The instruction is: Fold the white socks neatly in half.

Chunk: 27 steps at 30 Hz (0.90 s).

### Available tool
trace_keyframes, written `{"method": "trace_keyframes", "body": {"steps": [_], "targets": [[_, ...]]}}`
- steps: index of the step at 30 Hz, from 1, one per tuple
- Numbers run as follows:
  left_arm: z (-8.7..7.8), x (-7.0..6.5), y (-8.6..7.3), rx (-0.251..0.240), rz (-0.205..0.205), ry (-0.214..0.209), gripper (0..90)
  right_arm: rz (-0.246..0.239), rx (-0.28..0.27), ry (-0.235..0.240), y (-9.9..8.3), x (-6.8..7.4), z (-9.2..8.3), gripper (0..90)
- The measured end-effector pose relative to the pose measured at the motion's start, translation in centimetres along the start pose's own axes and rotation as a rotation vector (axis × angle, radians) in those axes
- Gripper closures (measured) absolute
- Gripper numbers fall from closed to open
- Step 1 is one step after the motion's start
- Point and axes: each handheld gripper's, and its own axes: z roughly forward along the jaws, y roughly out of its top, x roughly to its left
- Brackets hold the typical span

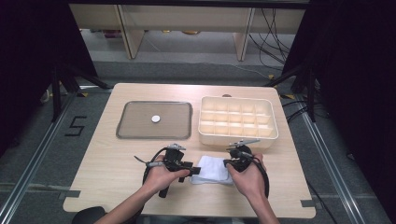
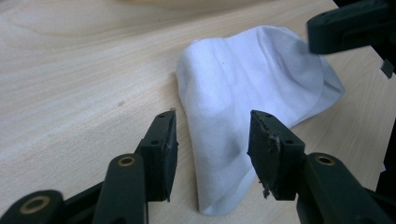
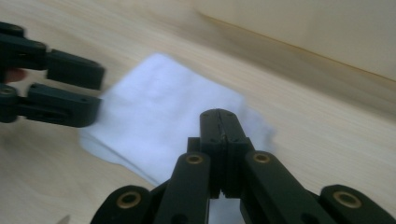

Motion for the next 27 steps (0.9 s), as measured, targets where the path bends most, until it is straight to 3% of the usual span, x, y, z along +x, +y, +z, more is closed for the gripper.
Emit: {"method": "trace_keyframes", "body": {"steps": [1,2,3,5,7,8,14,17,19,20,24,27], "targets": [[0.1,0.0,0.0,-0.004,-0.008,0.002,52.2,0.000,0.025,-0.032,-0.2,-0.4,-0.1,89.9],[0.1,-0.1,0.0,0.002,-0.025,0.012,52.4,0.001,0.032,-0.035,-0.5,-0.7,0.0,89.6],[0.1,0.0,0.0,0.013,-0.034,0.008,52.5,0.024,0.023,0.017,-0.7,-1.0,0.2,89.3],[0.2,-0.1,0.0,0.018,-0.043,0.014,53.6,0.027,0.043,-0.036,-1.2,-1.1,0.5,88.9],[0.4,0.0,0.0,0.018,-0.051,-0.007,55.6,0.027,0.058,-0.028,-1.5,-1.3,0.8,88.8],[0.4,-0.1,0.1,0.031,-0.057,0.013,57.0,0.029,0.057,-0.026,-1.6,-1.3,0.9,88.8],[0.9,0.1,0.0,0.056,-0.104,0.000,65.2,0.039,0.062,-0.029,-1.7,-1.2,1.2,88.9],[1.0,0.2,-0.1,0.062,-0.107,-0.003,70.5,0.065,0.061,-0.017,-1.7,-1.2,1.3,88.9],[1.0,0.3,-0.2,0.063,-0.106,-0.007,73.5,0.060,0.067,-0.041,-1.7,-1.0,1.4,89.0],[1.0,0.3,-0.2,0.062,-0.115,-0.016,75.0,0.063,0.053,-0.016,-1.8,-1.1,1.5,89.1],[1.0,0.4,-0.2,0.054,-0.117,-0.026,78.7,0.070,0.056,-0.006,-1.8,-0.9,1.5,89.1],[0.8,0.4,-0.1,0.055,-0.104,-0.023,79.7,0.064,0.058,-0.034,-1.8,-0.8,1.5,89.1]]}}
